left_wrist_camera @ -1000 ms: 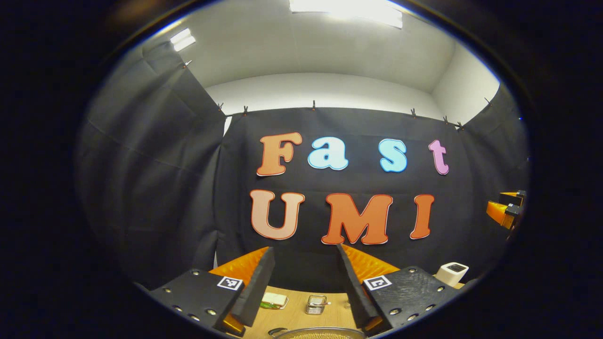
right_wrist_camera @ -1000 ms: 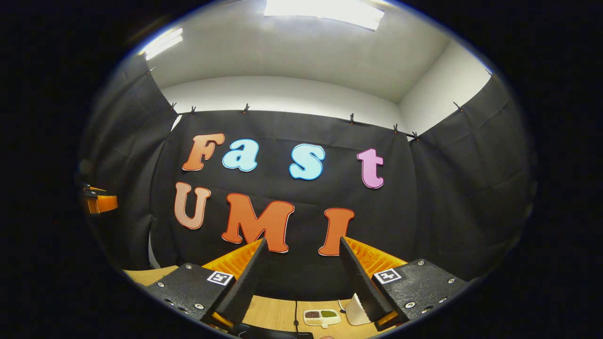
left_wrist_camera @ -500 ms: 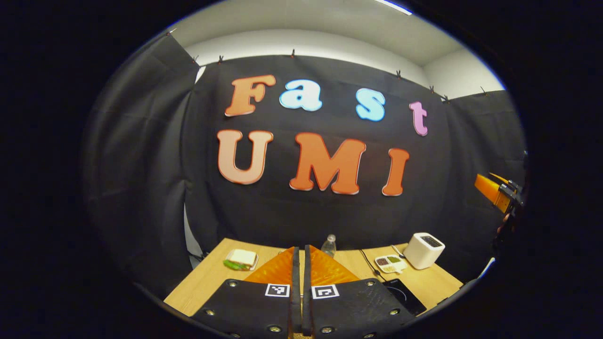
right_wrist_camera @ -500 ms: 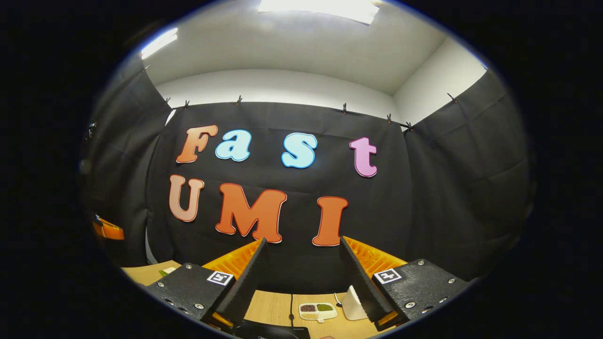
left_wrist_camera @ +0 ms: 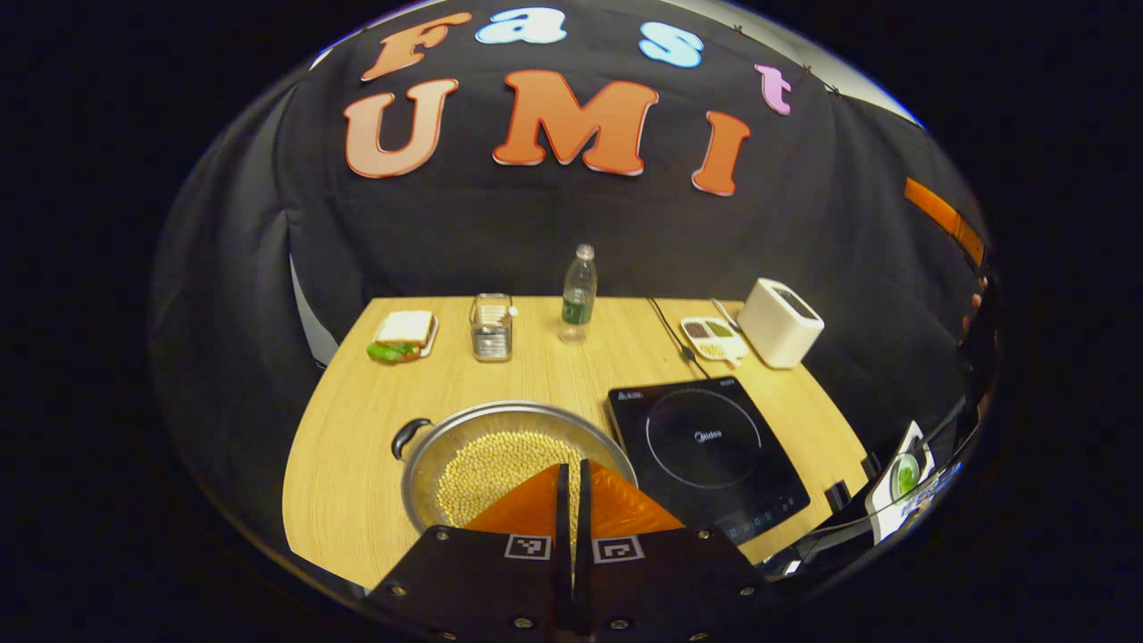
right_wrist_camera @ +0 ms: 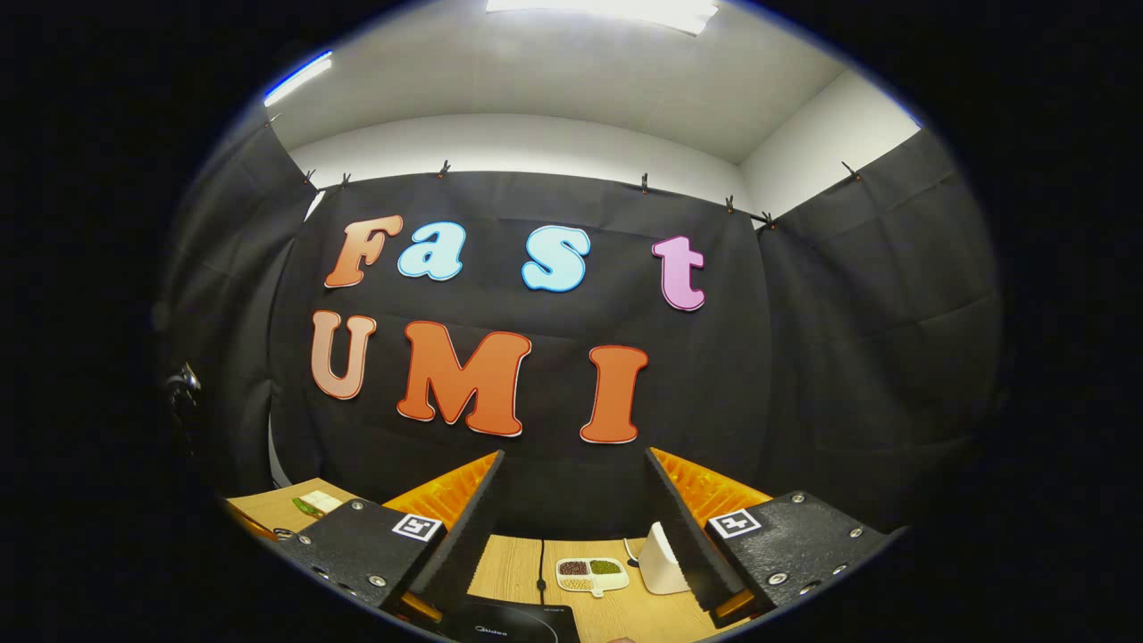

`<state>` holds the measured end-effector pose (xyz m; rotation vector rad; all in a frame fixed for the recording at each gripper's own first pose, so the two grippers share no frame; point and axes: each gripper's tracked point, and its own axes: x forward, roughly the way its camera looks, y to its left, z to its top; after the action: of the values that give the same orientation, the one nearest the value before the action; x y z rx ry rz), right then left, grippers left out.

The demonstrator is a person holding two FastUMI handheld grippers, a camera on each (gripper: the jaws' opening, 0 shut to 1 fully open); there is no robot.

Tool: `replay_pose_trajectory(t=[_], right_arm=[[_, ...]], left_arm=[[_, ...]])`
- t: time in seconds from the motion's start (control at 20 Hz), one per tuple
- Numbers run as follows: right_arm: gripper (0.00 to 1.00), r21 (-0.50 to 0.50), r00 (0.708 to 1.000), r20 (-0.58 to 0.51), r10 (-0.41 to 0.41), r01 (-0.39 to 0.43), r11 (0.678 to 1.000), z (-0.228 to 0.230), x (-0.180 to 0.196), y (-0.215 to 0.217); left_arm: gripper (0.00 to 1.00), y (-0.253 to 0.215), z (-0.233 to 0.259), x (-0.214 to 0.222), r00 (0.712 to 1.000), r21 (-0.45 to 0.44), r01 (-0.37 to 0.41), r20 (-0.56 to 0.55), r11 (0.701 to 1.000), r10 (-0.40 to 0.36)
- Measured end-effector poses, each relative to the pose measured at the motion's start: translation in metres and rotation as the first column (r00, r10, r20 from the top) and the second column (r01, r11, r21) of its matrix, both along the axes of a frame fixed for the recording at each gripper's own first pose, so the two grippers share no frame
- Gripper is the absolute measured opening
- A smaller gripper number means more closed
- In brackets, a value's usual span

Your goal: First push the handle of the pot to place it horizontally, then grasp the pot with both hands and set it on the induction cooktop.

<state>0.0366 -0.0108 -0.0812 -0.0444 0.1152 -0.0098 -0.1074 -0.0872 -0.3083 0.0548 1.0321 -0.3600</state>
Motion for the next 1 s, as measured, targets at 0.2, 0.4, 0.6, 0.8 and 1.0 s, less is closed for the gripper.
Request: replay_pose_trajectory(t=[0.2,0.4,0.6,0.8,1.0], right_arm=[[0.93,-0.007,0.999,-0.039,-0.022,0.022,1.000,-0.017,-0.006,-0.013],[0.93,-0.007,0.996,-0.079,-0.047,0.047,0.999,-0.031,-0.012,-0.027],[0.93,-0.009,0.992,-0.099,-0.084,0.084,0.996,-0.040,-0.017,-0.045],[0.93,-0.019,0.986,-0.112,-0.126,0.124,0.992,-0.045,-0.021,-0.065],[0.93,-0.021,0.979,-0.126,-0.163,0.162,0.987,-0.048,-0.026,-0.082]], left_arm=[[0.02,-0.013,-0.033,-0.046,0.981,0.015,0.085,-0.175,0.996,-0.081],[0.02,-0.021,-0.063,-0.085,0.935,0.017,0.142,-0.332,0.990,-0.129],[0.02,-0.029,-0.084,-0.114,0.887,0.014,0.190,-0.431,0.982,-0.166],[0.02,-0.032,-0.107,-0.128,0.854,0.042,0.223,-0.490,0.974,-0.174],[0.02,-0.038,-0.128,-0.133,0.831,0.057,0.230,-0.532,0.972,-0.165]])
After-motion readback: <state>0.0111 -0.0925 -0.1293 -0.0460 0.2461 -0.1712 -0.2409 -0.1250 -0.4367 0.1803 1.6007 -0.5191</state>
